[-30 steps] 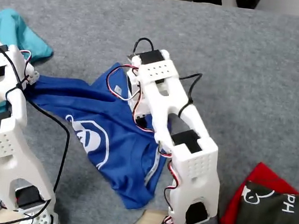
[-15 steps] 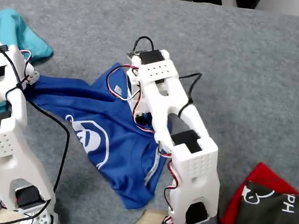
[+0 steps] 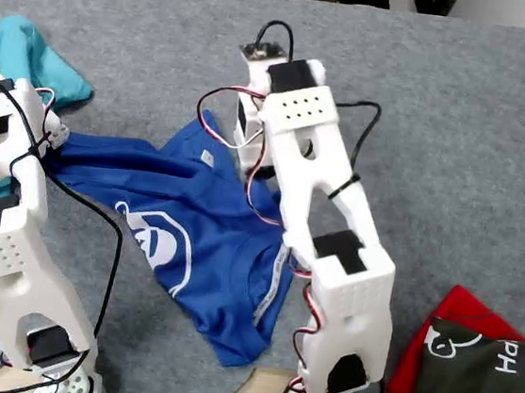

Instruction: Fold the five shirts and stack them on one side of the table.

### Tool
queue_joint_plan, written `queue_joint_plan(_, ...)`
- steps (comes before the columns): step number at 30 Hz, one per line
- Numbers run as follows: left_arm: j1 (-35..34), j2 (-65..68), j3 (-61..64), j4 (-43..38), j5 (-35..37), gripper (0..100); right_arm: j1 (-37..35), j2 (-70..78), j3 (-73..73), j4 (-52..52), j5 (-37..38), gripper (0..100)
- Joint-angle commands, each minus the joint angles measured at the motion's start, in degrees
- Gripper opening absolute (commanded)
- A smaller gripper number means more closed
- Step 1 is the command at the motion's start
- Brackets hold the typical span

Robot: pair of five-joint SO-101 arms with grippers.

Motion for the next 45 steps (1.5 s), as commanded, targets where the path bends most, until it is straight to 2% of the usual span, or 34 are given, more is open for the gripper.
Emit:
queue_joint_plan(1, -0.9, -0.5, -3.2, -0.5, 0.4, 2, 0.9, -6.6, -2.6, 1.1, -0.1, 3.0)
queue_joint_plan(11, -0.9, -0.5, -3.0, -0.5, 0.4, 2, 0.8, -10.0, -2.6, 1.0, 1.6, 3.0)
queue_joint_plan(14, -0.9, -0.5, -3.0, -0.5, 0.4, 2, 0.8, -10.0, -1.8, -2.1, 1.5, 3.0)
queue_joint_plan(20, -0.9, -0.5, -3.1, -0.5, 0.6, 2, 3.8, -10.1, 5.8, -16.6, 1.0, 3.0)
queue_joint_plan(24, -0.9, -0.5, -3.2, -0.5, 0.6, 2, 5.3, -10.2, 11.9, -27.7, -5.6, 3.0)
queue_joint_plan(26, -0.6, -0.4, -3.1, -1.2, 0.6, 3, 8.3, -10.0, 15.6, -34.5, -6.2, 2.9)
queue_joint_plan(29, 0.4, 0.7, -3.3, -1.1, 0.8, 10, 14.8, -10.5, 20.7, -45.5, -6.3, 2.9)
queue_joint_plan(34, 2.2, 0.7, -9.7, 4.4, 7.6, 24, 24.7, -9.9, 23.9, -55.9, -6.3, 2.9)
queue_joint_plan(39, 2.9, 1.4, -24.8, 12.0, 14.8, 26, 32.3, -9.7, 30.8, -69.9, -6.3, 2.7)
queue_joint_plan(45, 5.1, 1.5, -30.6, 12.9, 19.6, 25, 30.7, -7.7, 31.3, -71.5, -5.0, 2.8)
